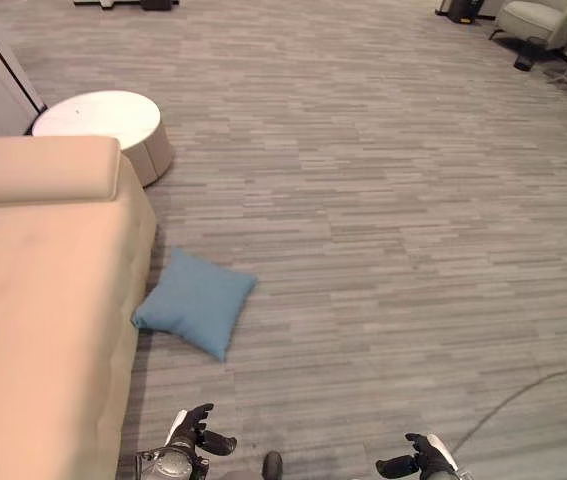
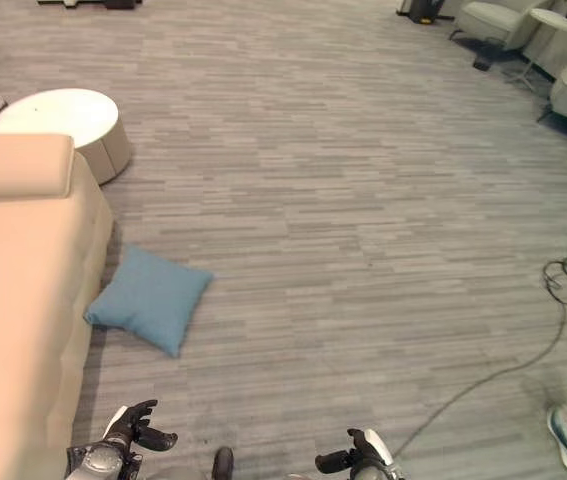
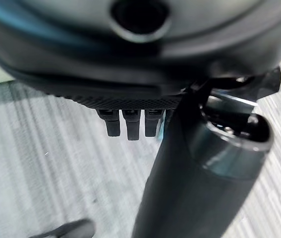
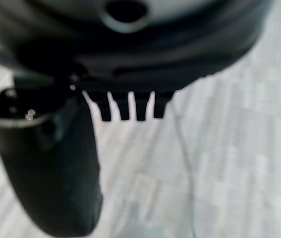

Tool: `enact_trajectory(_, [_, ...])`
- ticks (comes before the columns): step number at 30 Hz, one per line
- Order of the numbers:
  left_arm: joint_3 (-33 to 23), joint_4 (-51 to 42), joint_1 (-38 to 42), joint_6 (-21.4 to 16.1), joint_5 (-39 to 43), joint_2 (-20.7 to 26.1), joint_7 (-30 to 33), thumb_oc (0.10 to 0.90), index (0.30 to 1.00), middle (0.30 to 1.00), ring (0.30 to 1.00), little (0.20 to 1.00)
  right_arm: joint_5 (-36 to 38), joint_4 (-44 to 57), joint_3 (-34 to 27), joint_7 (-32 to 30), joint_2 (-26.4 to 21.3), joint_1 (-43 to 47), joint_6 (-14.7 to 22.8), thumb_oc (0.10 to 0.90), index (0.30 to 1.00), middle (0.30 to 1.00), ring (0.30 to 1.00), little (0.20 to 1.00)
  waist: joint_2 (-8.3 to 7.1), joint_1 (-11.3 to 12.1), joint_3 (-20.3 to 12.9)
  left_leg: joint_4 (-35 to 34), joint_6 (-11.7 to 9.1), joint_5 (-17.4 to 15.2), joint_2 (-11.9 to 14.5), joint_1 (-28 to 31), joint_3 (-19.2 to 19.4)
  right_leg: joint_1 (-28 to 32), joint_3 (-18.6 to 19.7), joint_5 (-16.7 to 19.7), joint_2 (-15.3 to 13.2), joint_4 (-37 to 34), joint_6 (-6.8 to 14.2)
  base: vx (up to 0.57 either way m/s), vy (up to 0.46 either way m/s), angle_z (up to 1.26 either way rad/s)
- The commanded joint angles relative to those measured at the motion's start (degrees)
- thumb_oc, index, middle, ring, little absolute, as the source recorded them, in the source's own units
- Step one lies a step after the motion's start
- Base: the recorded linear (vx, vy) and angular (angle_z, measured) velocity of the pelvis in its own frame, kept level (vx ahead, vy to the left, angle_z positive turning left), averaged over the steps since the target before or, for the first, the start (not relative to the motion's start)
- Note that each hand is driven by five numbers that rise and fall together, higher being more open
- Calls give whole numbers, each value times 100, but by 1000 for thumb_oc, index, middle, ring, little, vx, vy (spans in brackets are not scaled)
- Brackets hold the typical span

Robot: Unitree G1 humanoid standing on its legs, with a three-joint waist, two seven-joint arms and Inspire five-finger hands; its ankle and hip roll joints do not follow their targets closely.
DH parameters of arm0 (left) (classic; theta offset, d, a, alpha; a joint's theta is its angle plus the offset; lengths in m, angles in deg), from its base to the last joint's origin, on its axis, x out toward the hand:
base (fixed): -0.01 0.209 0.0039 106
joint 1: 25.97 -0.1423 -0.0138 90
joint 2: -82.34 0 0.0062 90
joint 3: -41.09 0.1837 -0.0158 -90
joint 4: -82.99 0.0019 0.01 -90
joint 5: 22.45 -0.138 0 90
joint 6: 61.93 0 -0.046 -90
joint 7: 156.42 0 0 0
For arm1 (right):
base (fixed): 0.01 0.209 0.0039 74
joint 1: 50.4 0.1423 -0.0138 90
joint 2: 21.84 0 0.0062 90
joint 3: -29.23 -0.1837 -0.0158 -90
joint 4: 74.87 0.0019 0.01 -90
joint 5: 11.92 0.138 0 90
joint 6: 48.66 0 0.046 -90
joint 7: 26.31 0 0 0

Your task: Pick up all the scattered cushions and arrange them neatly on the sofa.

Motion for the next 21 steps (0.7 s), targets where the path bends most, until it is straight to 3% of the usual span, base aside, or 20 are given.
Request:
enact_trajectory(1, [-58,-79,-69,-194,-13,66,104,800,900,900,900,900,-98,268,25,-70,-413,133,105,800,900,900,900,900,-10,-145,69,427,-428,-618,122,-181,-561,79,224,1173,390,-2979,-143,223,-142,36])
enact_trajectory(2, [-58,-79,-70,-194,-13,66,104,800,900,900,900,900,-98,268,25,-70,-413,133,105,800,900,900,900,900,-8,-147,68,426,-428,-618,124,-180,-563,82,221,1176,391,-2983,-143,446,-251,53])
enact_trajectory(3, [-71,-2,-37,-209,-62,59,138,800,900,900,900,900,-84,305,56,-57,-434,119,101,800,900,900,900,900,-69,-240,82,365,-527,-764,99,21,-743,88,693,1291,549,-3933,-68,314,-166,69])
enact_trajectory(8, [-189,79,-68,-256,120,-20,214,800,900,900,900,900,-106,309,110,-54,-375,98,115,800,900,900,900,900,-164,-205,-61,420,-629,-924,130,111,-788,374,599,1337,547,-4309,-95,214,-128,61])
enact_trajectory(9, [-194,74,-74,-256,159,-38,240,800,900,900,900,900,-99,315,114,-66,-363,79,129,800,900,900,900,900,-185,-179,-84,614,-719,-887,167,55,-866,479,604,1309,591,-4368,-177,205,-342,24])
enact_trajectory(10, [-199,-14,-13,-281,277,-76,209,800,900,900,900,900,73,300,99,-133,-368,147,205,800,900,900,900,900,-287,-29,77,1990,-1054,-378,404,-812,-565,926,157,1166,573,-4654,-415,215,-402,40])
enact_trajectory(12, [-184,-74,0,-276,301,-59,187,800,900,900,900,900,109,306,92,-156,-399,162,204,800,900,900,900,900,-306,20,146,2418,-1067,-275,444,-1092,-440,1024,53,1133,575,-4700,-465,99,-241,114])
enact_trajectory(13, [-177,-105,-13,-275,312,-56,172,800,900,900,900,900,160,331,33,-172,-445,147,216,800,900,900,900,900,-329,75,237,2745,-1052,-262,601,-1294,-118,1213,-60,1036,614,-4736,-574,101,-146,109])
enact_trajectory(18, [-69,-119,-39,-253,219,-101,168,800,900,900,900,900,269,326,-114,-249,-515,-21,227,800,900,900,900,900,-409,33,192,2006,-991,-474,720,-1632,540,1498,-587,783,598,-4932,-554,173,-106,52])
enact_trajectory(20, [-24,-164,-66,-238,89,-97,158,800,900,900,900,900,355,356,-225,-296,-514,-139,226,800,900,900,900,900,-371,-33,99,1175,-1083,-220,779,-1716,1051,1741,-746,593,760,-5082,-488,309,-46,79])
enact_trajectory(21, [-24,-165,-68,-238,88,-97,159,800,900,900,900,900,355,358,-225,-297,-514,-142,226,800,900,900,900,900,-376,-36,94,1151,-1083,-202,772,-1709,1050,1739,-749,595,756,-5085,-488,154,15,79])
